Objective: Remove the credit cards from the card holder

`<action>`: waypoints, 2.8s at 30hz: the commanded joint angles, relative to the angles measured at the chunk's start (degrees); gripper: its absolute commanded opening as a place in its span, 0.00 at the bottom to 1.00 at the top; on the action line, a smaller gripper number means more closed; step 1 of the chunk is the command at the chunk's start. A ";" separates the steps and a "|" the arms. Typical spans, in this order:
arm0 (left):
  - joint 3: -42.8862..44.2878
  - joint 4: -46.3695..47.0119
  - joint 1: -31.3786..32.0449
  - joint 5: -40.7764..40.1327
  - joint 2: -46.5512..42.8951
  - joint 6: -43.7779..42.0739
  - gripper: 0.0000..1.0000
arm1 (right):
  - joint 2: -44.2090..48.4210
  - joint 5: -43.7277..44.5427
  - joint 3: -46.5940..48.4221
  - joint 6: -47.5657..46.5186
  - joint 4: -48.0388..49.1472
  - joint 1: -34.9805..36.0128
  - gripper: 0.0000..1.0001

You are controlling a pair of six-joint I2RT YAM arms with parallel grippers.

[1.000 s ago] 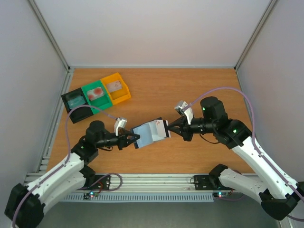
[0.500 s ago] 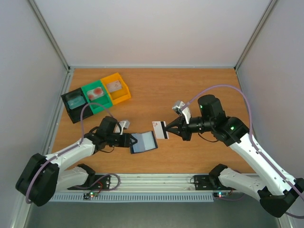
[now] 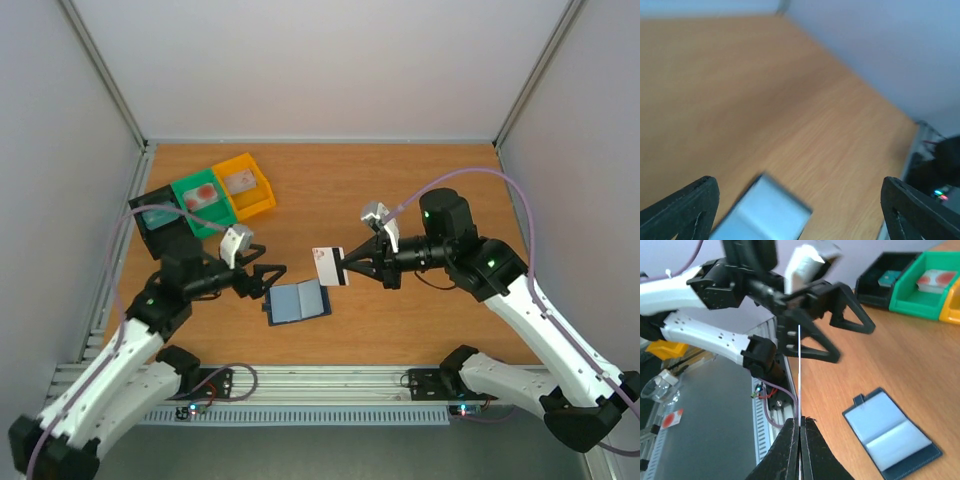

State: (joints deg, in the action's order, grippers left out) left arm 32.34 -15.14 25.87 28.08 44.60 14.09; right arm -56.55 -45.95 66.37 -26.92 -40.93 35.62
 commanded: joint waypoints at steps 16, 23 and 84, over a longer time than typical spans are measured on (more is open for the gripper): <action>13.98 21.08 8.57 24.36 1.38 1.98 0.72 | -7.32 -17.48 10.95 -1.08 8.32 0.08 0.01; 15.72 23.31 11.41 19.27 2.42 6.59 0.36 | -6.28 -16.56 10.71 -1.17 7.48 0.20 0.01; 7.48 9.41 14.03 -14.18 -4.74 -50.84 0.00 | -3.92 1.79 3.31 0.82 7.66 -0.93 0.98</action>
State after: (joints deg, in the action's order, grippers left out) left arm 42.30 -0.43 39.83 33.39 43.79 1.67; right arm -64.58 -53.32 70.59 -28.18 -33.65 35.48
